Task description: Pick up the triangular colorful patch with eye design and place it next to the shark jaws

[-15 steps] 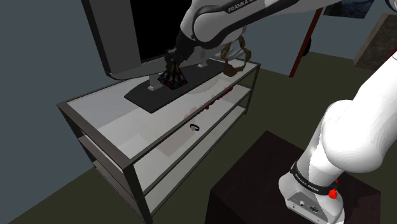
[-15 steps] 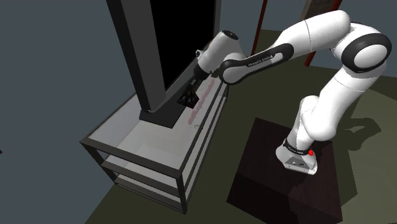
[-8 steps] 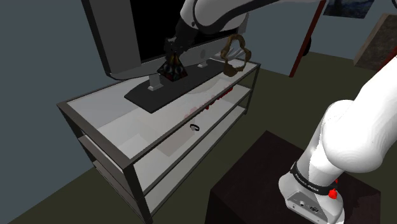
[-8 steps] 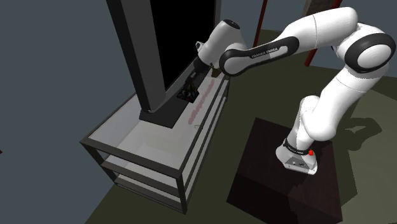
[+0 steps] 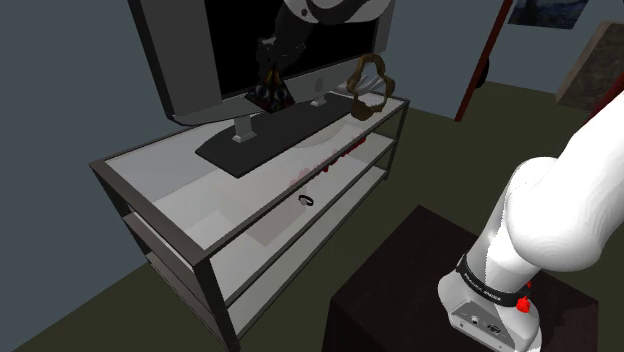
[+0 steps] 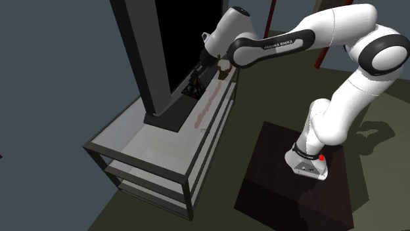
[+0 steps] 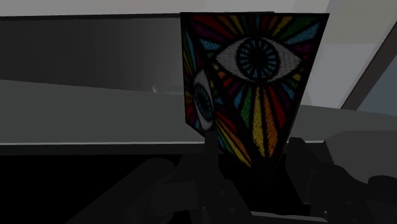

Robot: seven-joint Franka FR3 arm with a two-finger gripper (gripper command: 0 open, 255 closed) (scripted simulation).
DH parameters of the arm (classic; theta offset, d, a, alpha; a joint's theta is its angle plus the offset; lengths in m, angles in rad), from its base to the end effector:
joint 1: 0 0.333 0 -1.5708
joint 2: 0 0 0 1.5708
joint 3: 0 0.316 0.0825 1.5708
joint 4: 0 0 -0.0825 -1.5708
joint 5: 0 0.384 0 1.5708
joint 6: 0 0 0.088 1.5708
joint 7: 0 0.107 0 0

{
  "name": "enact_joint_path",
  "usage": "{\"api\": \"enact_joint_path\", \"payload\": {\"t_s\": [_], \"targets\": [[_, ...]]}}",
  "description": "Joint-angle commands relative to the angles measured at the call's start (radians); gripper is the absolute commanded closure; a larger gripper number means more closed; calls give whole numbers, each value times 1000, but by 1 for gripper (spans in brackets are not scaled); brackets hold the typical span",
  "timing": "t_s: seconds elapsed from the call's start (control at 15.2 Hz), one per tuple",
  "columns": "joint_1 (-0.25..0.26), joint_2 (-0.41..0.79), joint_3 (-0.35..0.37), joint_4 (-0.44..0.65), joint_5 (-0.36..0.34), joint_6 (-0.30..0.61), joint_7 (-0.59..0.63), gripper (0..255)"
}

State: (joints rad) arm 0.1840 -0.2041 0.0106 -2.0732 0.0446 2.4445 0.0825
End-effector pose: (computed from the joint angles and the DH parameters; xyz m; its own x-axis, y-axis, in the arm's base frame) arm 0.5298 0.1049 0.5833 0.8414 0.0482 0.5383 0.1112 -0.9901 -0.0851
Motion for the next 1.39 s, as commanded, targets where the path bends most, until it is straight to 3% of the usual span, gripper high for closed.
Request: {"api": "enact_joint_path", "payload": {"t_s": [0.0,0.99,1.32], "targets": [[0,0,0,28,-1,-28,2,255],[-2,10,0,240,-8,-229,10,255],[-35,2,-84,234,52,-240,-131,255]]}}
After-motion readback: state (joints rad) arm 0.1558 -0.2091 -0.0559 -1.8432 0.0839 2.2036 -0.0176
